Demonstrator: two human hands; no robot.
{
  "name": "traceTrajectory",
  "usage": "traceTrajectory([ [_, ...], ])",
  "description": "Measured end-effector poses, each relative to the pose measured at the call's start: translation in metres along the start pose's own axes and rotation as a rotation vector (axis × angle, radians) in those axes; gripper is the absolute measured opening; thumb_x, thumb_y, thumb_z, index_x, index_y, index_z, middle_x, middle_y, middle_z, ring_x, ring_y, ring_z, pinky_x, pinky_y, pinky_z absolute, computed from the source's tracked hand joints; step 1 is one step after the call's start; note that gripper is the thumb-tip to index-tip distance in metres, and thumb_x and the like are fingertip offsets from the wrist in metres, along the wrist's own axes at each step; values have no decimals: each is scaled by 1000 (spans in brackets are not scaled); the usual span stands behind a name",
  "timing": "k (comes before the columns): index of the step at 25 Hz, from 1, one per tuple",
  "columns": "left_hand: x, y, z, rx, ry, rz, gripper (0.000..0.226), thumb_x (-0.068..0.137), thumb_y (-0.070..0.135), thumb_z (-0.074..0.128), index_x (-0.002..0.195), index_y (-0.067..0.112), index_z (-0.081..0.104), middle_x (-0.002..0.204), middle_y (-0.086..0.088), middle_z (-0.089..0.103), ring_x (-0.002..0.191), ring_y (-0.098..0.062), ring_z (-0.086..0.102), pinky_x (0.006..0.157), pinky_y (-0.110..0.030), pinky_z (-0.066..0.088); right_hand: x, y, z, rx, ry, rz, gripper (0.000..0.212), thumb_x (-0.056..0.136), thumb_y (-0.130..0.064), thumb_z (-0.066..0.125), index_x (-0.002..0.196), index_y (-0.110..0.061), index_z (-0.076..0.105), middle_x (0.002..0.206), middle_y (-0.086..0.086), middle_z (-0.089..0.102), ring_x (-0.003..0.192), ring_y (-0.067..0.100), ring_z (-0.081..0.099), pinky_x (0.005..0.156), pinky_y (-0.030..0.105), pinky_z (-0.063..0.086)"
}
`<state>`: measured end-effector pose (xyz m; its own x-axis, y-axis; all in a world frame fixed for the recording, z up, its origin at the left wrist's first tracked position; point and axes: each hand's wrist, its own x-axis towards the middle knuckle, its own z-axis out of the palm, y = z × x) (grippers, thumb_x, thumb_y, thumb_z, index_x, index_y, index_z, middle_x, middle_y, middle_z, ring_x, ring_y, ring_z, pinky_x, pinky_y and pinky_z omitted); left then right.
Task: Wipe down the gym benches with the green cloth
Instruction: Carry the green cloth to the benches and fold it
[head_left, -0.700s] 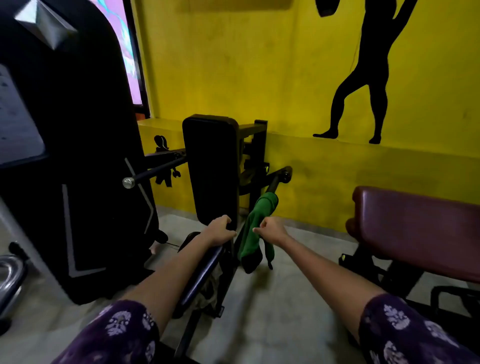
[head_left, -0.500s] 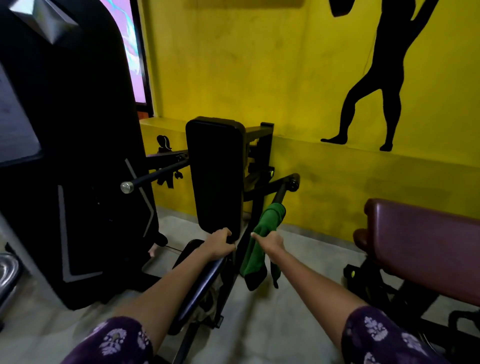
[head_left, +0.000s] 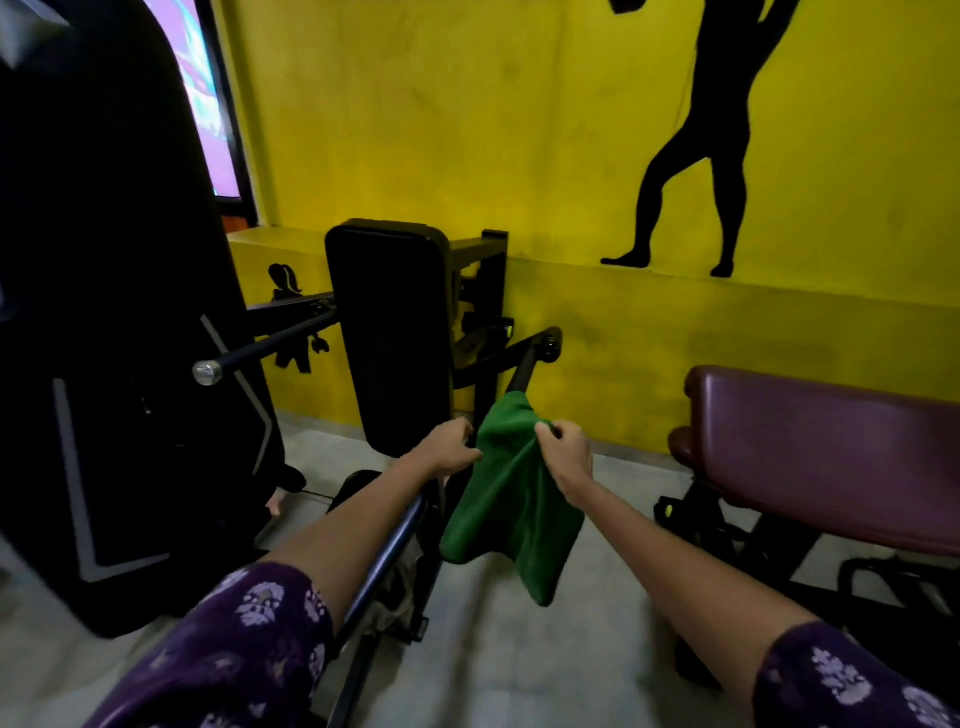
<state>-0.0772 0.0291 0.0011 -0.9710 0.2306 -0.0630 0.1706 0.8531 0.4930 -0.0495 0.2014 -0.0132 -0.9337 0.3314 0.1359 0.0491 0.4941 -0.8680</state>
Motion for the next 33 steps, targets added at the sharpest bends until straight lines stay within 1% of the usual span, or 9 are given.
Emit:
traceTrajectory([
  [1,-4,9,3,-1,-5,18,46,88,21,61,126,0,47,129,-17,52,117,-29,50,88,-28,40,-4,-2,-13,-5,12,-13,19,93,-23,54,78,-10,53,84,11,48,80,24,48,69,32,34],
  [3,-19,25,8,0,-7,53,47,88,21,61,128,1,45,130,-17,51,119,-28,50,90,-28,40,-13,-3,-36,-17,43,-23,28,93,-21,55,104,3,61,104,18,57,97,28,54,79,33,39],
  [4,-28,32,9,0,2,73,46,89,20,61,128,1,45,131,-16,51,119,-28,50,91,-28,40,-20,-4,-47,-15,57,-23,30,93,-21,56,105,6,62,103,20,60,97,28,55,78,34,40],
  [7,-57,48,14,-17,23,123,44,89,16,60,128,2,45,128,-15,54,116,-28,52,89,-29,41,-49,-5,-83,-15,97,-69,29,90,-19,57,64,-5,52,64,16,48,67,20,45,63,33,31],
  [9,-86,62,19,24,-2,133,45,89,19,59,128,1,44,127,-17,53,115,-30,52,89,-31,41,-76,-3,-110,-29,138,-56,37,88,-19,59,56,-15,40,56,4,39,61,16,40,59,31,28],
  [13,-137,95,28,18,-7,161,51,90,23,60,133,2,42,137,-16,47,124,-28,46,97,-32,38,-123,0,-164,-69,205,-68,36,85,-19,62,56,-14,41,57,6,37,56,16,38,57,32,25],
  [19,-200,131,48,40,-50,244,52,89,27,62,132,4,44,138,-14,47,125,-28,46,101,-36,40,-201,10,-223,-112,254,60,32,82,-22,66,57,-9,52,58,9,46,61,19,48,57,31,30],
  [26,-266,200,84,41,-166,448,49,90,19,61,131,2,43,138,-14,47,125,-26,45,98,-31,38,-301,16,-288,-183,423,133,47,80,-22,68,48,-13,36,49,2,30,49,14,33,55,31,26],
  [33,-349,238,109,38,-285,666,51,89,19,61,133,2,43,137,-14,49,124,-27,47,94,-29,39,-419,30,-333,-248,604,304,43,81,-24,67,52,-12,39,50,3,34,51,17,41,55,28,31],
])
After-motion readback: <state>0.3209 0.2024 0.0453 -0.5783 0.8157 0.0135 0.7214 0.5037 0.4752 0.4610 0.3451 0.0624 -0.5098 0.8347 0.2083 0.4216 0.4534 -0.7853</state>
